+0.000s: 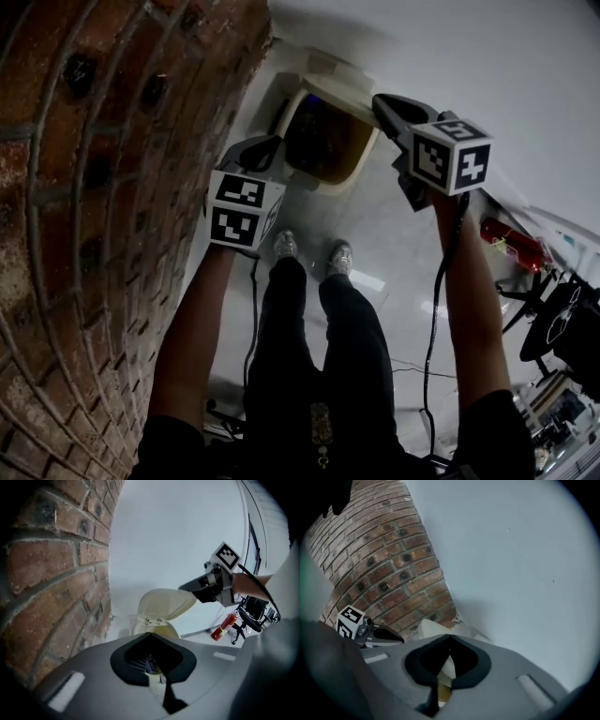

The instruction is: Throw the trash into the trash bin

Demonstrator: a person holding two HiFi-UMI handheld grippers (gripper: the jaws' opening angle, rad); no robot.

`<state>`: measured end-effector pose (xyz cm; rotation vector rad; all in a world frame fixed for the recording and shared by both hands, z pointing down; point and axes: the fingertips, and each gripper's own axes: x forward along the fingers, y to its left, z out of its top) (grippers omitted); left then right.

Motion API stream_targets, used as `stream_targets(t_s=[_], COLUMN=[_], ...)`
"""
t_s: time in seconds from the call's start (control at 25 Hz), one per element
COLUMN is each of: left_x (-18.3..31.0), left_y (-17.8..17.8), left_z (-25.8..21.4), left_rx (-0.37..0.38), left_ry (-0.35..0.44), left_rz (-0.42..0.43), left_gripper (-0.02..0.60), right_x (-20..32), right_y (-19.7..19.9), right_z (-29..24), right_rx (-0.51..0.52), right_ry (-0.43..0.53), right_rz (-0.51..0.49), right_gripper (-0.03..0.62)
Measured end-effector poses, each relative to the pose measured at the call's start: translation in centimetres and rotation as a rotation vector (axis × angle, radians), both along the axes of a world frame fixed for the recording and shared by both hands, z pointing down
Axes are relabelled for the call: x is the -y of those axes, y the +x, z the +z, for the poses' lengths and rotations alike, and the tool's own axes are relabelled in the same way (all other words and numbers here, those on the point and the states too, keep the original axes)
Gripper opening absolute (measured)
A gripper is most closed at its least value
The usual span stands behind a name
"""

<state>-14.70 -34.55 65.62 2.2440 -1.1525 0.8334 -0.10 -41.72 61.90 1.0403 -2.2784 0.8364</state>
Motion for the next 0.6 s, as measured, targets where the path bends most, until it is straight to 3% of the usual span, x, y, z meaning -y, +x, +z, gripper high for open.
stream_targets(t_s=[0.28,0.6], left_x=[1.2,-1.0], left_y=[1.9,1.8], left_z=[-1.0,2.7], left_rx=[-0.003,0.043], left_ry=[0.053,-0.025], left_rz=[0.03,0.04], left_gripper=[0.006,0.008], right_x=[-5.6,-9.0], right_y=[-1.8,-3.3], right_z=[3.0,7.0], right_rx=[-0.007,0.006], right_ry=[-0.015,-0.065], right_rz=[-0.063,-0.062], right_gripper=[0.002,0.003])
